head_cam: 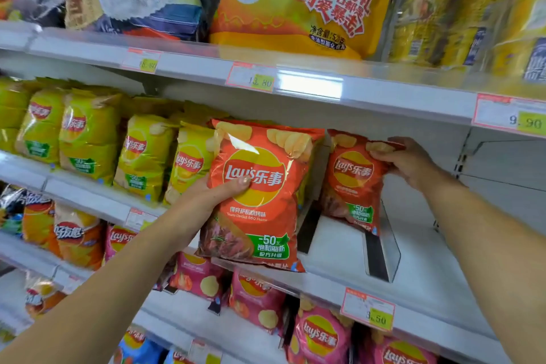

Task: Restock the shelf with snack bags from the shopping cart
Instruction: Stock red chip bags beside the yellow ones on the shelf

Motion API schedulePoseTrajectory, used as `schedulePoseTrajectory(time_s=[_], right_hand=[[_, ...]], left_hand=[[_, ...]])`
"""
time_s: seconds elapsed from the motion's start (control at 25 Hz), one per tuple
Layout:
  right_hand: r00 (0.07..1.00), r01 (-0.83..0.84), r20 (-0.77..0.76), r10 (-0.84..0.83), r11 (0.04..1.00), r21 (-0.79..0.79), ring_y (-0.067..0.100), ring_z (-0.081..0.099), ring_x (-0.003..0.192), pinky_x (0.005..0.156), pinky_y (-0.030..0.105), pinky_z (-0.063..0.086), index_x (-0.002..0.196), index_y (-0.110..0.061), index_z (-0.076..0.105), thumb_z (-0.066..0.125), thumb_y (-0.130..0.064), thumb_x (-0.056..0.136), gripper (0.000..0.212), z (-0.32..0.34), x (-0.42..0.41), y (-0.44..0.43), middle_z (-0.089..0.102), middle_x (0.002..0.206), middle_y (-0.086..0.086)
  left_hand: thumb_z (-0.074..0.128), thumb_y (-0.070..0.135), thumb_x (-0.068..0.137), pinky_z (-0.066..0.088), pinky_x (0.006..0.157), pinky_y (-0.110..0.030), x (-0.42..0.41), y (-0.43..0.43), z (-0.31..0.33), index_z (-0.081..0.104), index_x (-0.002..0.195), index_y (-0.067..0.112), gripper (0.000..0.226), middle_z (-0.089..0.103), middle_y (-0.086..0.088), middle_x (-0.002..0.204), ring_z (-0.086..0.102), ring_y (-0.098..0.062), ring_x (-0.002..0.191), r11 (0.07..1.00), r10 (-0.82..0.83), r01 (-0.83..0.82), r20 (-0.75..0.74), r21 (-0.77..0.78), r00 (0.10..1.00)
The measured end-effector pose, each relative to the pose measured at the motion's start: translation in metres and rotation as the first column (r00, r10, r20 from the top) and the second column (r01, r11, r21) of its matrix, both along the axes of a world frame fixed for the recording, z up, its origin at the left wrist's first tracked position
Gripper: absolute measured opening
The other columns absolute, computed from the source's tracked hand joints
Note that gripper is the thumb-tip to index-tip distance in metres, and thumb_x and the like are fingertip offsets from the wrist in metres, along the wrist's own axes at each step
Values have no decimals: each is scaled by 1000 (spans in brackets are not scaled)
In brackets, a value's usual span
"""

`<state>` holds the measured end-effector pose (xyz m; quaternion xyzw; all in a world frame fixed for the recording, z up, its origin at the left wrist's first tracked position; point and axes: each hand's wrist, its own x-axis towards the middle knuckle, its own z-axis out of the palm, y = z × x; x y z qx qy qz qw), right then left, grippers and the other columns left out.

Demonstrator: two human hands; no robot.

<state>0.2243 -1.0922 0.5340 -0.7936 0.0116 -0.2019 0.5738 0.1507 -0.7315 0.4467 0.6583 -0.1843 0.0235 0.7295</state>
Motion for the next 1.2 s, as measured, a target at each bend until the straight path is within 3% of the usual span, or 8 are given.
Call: schedulePoseTrajectory(time_s=[0.12, 0.32, 0.52, 0.6, 0.76, 0.92, 1.04, 1.2], right_hand=[[998, 33, -57, -28, 995, 97, 32, 54, 120, 104, 53, 43, 150, -15, 10, 90, -54, 48, 135, -34, 25, -8, 51, 137, 13], [977, -78, -209, 50, 989, -127, 26, 55, 117, 94, 38, 47, 145, -14, 29, 87, -17, 66, 99, -62, 38, -11, 53, 135, 7], [983, -121, -170, 66, 936, -332, 23, 60, 116, 96, 38, 49, 139, -24, 42, 84, -70, 41, 116, -80, 63, -31, 60, 132, 2], [982, -100, -182, 40, 937, -334, 27, 57, 120, 100, 38, 46, 142, -18, 39, 82, -63, 56, 106, -77, 50, -24, 57, 134, 4], [982, 136, -111, -151, 981, -136, 33, 49, 128, 104, 39, 38, 148, -12, 29, 50, -69, 85, 87, -53, 27, -16, 47, 144, 11], [997, 72, -26, -68, 981, 179, 16, 57, 87, 84, 33, 43, 90, -30, 58, 26, -67, 94, 49, -34, 7, -6, 64, 96, -2], [991, 64, -130, -39, 980, 191, 22, 60, 103, 91, 40, 50, 125, -25, 54, 27, -83, 82, 78, -47, -1, 5, 63, 120, 4], [971, 67, -238, -32, 988, 142, 28, 59, 109, 87, 45, 52, 151, -25, 16, 42, -71, 87, 83, -59, 0, 13, 49, 141, 9]], left_hand=[[84, 64, 45, 58, 63, -25, -6, -15, 3, 61, 107, 31, 74, 77, 2, 95, 75, -18, 84, 999, 32, -32, -6, -2, 999], [73, 44, 69, 56, 78, -34, -12, -43, 5, 61, 114, 27, 50, 77, 2, 98, 74, -18, 89, 997, 69, -68, -22, 22, 997], [80, 53, 65, 56, 90, -43, -8, -72, 8, 57, 123, 28, 67, 75, 1, 107, 73, -21, 97, 998, 50, -48, -40, 46, 998], [81, 52, 65, 56, 89, -42, -5, -90, 13, 58, 122, 29, 65, 75, 3, 106, 73, -19, 95, 998, 29, -28, -27, 61, 999], [80, 42, 70, 57, 87, -37, 21, -135, 25, 63, 120, 23, 55, 76, 1, 106, 73, -17, 95, 998, 9, -11, 28, 68, 1000], [82, 43, 72, 54, 94, -39, 73, -174, 24, 53, 132, 19, 71, 67, -4, 126, 69, -20, 105, 991, 19, -17, -10, 130, 1000], [75, 46, 79, 48, 103, -43, 95, -195, 11, 11, 153, 24, 100, 47, -3, 144, 54, -26, 125, 920, 193, -223, 122, 323, 974], [55, 52, 92, 48, 104, -45, 105, -204, 1, -2, 154, 35, 86, 44, -3, 148, 54, -27, 126, 952, 53, -76, 85, 297, 995]])
